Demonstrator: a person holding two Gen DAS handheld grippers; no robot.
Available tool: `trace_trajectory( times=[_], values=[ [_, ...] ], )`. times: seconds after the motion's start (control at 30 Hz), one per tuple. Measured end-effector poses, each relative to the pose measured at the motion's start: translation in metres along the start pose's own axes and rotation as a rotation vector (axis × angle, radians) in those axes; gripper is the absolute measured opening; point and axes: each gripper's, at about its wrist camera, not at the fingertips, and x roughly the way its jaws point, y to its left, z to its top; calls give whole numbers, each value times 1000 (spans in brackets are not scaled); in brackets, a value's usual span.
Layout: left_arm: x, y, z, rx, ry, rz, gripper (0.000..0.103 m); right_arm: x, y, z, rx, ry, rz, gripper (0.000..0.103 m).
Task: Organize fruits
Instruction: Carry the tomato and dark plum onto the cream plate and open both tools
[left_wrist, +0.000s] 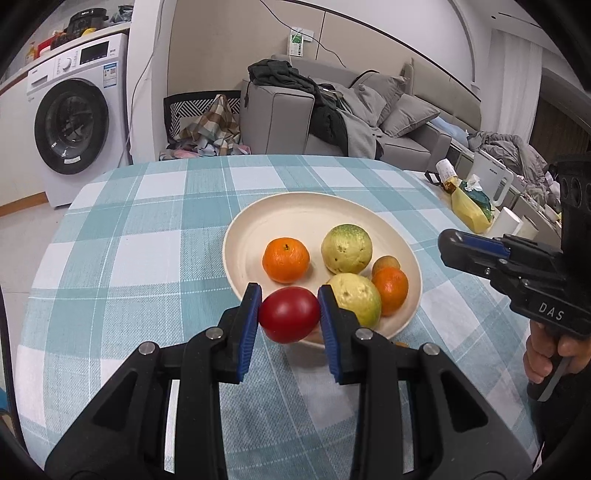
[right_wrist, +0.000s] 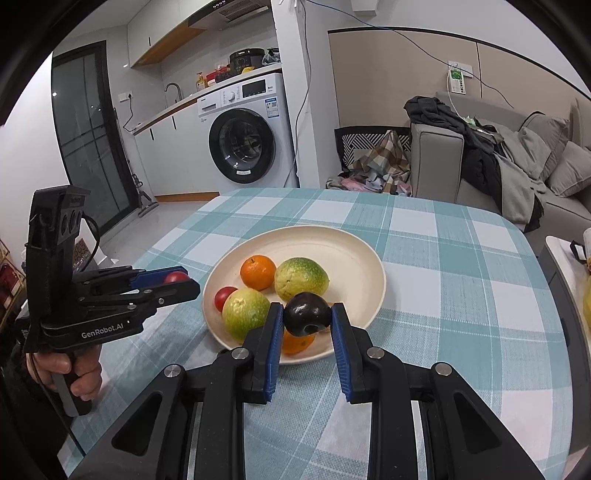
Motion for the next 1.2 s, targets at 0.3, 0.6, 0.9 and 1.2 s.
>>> trace_trajectory(
  times=[0.3, 0.6, 0.9, 1.2],
  values=[
    [21, 7, 10, -4, -4, 30, 28, 18, -14, 12, 26, 3, -7, 27],
    [37, 17, 11, -3, -5, 58, 28, 38, -28, 13, 54, 16, -11, 27],
    [51, 24, 12, -22, 8, 63, 28, 54, -30, 9, 62, 41, -7, 27],
    [58, 22, 16, -20, 16, 48, 28, 63, -36, 9, 84, 55, -22, 27]
  ],
)
